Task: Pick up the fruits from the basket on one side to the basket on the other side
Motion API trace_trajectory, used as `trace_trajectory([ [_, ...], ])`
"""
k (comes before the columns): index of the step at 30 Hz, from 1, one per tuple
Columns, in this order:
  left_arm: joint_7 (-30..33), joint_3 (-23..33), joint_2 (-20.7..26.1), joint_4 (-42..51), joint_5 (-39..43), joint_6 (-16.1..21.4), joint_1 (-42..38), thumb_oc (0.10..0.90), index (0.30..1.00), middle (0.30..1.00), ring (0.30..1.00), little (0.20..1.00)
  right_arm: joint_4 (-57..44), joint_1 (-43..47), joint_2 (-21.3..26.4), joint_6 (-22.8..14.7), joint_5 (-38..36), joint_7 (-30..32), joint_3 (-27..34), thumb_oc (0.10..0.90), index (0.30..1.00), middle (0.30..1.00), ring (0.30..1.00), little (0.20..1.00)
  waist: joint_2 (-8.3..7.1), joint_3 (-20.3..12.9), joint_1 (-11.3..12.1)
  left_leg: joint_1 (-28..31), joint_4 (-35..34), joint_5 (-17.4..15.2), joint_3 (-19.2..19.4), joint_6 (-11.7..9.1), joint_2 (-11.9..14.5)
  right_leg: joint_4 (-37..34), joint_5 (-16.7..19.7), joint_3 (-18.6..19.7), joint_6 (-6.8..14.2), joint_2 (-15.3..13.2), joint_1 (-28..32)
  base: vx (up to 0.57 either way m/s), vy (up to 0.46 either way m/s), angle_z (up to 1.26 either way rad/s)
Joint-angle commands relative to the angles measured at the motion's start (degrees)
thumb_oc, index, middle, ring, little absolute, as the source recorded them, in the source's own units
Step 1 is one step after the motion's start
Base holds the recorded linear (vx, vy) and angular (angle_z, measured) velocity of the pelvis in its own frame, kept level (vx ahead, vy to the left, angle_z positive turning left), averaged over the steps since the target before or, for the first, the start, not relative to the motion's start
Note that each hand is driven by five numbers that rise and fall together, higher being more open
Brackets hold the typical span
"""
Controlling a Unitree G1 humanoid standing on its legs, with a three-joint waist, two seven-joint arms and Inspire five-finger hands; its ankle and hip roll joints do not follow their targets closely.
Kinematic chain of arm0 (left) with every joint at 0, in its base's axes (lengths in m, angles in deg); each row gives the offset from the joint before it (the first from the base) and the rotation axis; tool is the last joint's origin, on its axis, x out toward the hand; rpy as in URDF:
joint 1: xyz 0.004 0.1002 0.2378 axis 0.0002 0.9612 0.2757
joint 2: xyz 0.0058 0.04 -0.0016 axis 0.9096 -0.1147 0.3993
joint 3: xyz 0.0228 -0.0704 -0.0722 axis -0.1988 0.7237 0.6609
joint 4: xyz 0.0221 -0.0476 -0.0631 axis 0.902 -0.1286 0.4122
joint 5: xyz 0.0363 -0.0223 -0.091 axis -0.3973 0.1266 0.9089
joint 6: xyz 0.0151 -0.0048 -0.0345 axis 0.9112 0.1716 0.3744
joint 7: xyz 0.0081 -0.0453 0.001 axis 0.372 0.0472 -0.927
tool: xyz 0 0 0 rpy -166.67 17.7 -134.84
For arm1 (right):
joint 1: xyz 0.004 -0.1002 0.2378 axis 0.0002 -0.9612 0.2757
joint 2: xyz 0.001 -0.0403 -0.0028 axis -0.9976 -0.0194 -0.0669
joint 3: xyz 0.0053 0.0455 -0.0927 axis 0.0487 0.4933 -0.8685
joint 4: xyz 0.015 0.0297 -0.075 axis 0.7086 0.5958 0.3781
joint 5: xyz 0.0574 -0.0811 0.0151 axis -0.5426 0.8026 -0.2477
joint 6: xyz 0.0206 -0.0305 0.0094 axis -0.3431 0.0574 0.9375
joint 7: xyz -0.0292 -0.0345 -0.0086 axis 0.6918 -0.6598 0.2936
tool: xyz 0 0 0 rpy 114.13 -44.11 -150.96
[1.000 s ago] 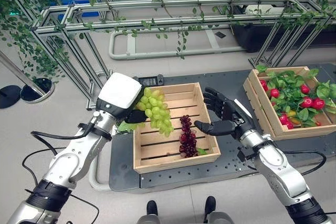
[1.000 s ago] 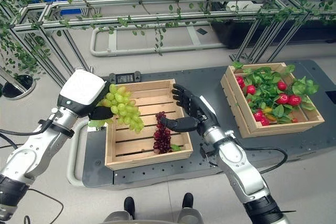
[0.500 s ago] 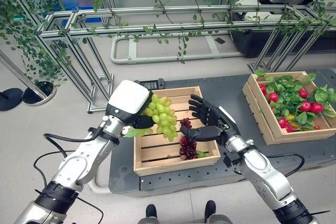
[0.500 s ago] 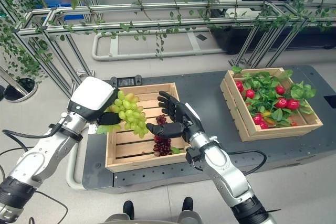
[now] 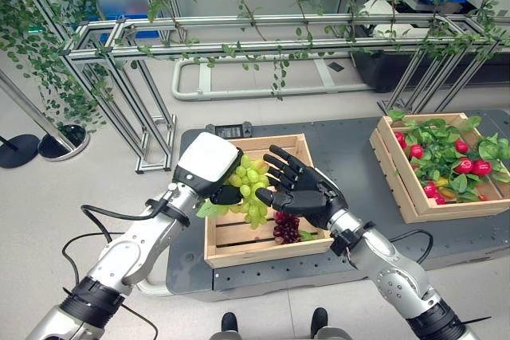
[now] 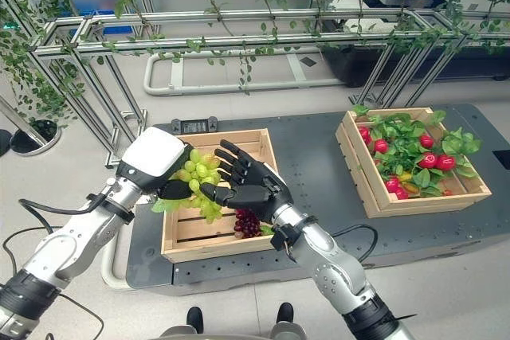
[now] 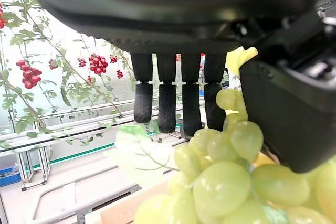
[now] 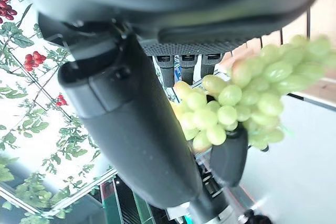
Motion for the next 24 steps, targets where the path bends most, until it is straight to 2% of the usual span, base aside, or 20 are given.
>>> trace_trajectory([
  [1, 5.0, 0.9, 0.5, 3.2, 3.2, -0.3, -8.6, 0.4, 0.3, 0.3, 0.3, 0.3, -4.1, 5.2, -1.8, -0.5, -5.9, -7.6, -2.2, 0.8, 0.9, 0.9, 0.9, 0.9, 1.37, -6.7, 0.7, 2.4, 0.1, -7.8, -0.4, 0.5, -2.3, 0.2, -4.7, -0.4, 1.7, 0.0, 2.3, 0.0, 0.0, 0.0],
  [4, 6.0, 1.2, 0.5, 2.7, 3.5, 0.4, -8.5, 0.4, 0.3, 0.3, 0.3, 0.3, -3.8, 5.0, -1.4, 2.0, -4.9, -9.4, -2.9, 0.8, 0.9, 0.9, 0.9, 0.9, 1.2, -6.9, 0.7, 2.2, 0.1, -7.7, -0.3, 0.4, -2.2, 0.2, -4.7, -0.4, 1.6, 0.0, 2.2, 0.0, 0.0, 0.0],
  [11, 7.0, 1.5, -0.1, 3.0, 3.8, 1.8, -8.1, 0.4, 0.3, 0.3, 0.3, 0.3, -1.1, 4.2, -0.3, 2.8, 3.8, -9.8, -4.1, 0.8, 0.9, 0.9, 0.9, 0.9, 1.03, -7.2, 0.6, 2.2, 0.1, -7.5, -0.3, 0.5, -2.2, 0.2, -4.5, -0.2, 1.6, -0.1, 2.2, 0.0, 0.0, 0.0],
  [15, 7.0, 1.3, -0.8, 4.2, 3.6, 2.7, -8.3, 0.4, 0.3, 0.3, 0.3, 0.3, 0.9, 3.8, -0.5, 5.0, 3.5, -10.2, -4.7, 0.8, 0.9, 0.9, 0.9, 0.9, 0.99, -7.3, 0.5, 2.3, 0.1, -7.5, -0.3, 0.5, -2.2, 0.1, -4.6, 0.0, 1.5, 0.0, 2.3, 0.0, 0.0, 0.0],
  [20, 6.6, 0.9, -1.2, 5.6, 4.2, 2.8, -8.9, 0.4, 0.3, 0.3, 0.3, 0.3, 3.3, 3.8, -0.7, 4.8, 5.6, -10.2, -5.1, 0.8, 0.9, 0.9, 0.9, 0.9, 0.83, -7.5, 0.6, 2.4, 0.1, -7.7, -0.5, 0.4, -2.2, 0.1, -4.6, -0.2, 1.5, 0.0, 2.5, 0.0, 0.0, 0.0],
  [24, 6.3, 0.7, -1.9, 6.3, 5.0, 3.3, -8.5, 0.4, 0.3, 0.3, 0.3, 0.3, 4.0, 3.3, -1.1, 4.5, 1.8, -10.6, -4.7, 0.8, 0.9, 0.9, 0.9, 0.9, 0.79, -7.6, 0.6, 2.6, 0.1, -7.7, -0.6, 0.6, -2.2, 0.2, -4.6, -0.1, 1.5, 0.0, 2.6, 0.0, 0.0, 0.0],
])
